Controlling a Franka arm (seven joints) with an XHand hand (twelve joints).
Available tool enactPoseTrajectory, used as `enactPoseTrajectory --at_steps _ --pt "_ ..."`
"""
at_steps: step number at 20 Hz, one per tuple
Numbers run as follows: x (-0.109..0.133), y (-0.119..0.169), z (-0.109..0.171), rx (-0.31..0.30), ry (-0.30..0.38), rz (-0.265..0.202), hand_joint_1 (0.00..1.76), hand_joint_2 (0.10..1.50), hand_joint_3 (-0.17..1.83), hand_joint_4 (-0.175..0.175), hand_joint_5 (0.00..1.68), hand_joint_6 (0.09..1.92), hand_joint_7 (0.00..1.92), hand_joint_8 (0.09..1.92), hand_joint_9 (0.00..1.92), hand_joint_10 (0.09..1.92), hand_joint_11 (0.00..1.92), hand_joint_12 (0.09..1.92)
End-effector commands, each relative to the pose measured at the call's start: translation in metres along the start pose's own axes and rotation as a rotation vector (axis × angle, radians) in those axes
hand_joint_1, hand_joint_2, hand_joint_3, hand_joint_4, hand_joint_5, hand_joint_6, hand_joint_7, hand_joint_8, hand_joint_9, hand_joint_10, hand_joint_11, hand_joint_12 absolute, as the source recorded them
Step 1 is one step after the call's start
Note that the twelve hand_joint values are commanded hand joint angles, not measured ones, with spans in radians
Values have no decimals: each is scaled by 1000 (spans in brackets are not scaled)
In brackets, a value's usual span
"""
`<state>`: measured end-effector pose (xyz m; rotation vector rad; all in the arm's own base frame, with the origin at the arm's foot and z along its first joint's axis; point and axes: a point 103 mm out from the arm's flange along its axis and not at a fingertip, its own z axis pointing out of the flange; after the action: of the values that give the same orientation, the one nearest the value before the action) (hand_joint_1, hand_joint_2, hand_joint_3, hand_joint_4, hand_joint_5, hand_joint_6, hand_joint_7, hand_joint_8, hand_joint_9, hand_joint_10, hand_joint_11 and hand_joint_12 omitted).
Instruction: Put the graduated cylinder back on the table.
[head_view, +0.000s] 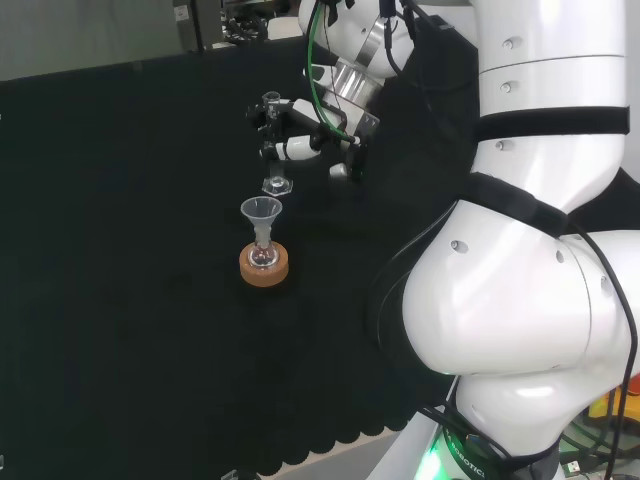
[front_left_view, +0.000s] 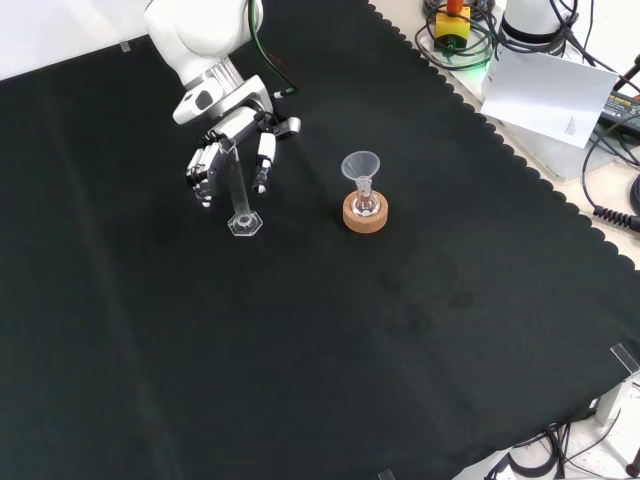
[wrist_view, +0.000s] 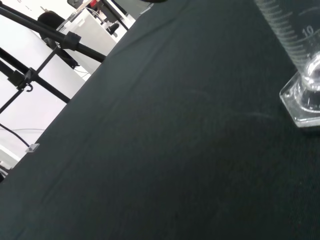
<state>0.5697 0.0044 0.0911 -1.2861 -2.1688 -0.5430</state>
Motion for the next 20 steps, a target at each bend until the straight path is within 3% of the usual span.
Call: enactPoseTrajectory --at_steps 1,10,20 --pt "3 -5 -14 -19 -56 21 890 1015 -175 -69 325 195 99 667 558 87 206 1348" --pt "7 -22 -48 -58 -143 118 866 983 -175 -68 305 90 29 652 459 87 30 1390" --pt "35 -62 -93 -93 -250 148 857 985 -175 -70 310 87 53 660 488 87 54 1393"
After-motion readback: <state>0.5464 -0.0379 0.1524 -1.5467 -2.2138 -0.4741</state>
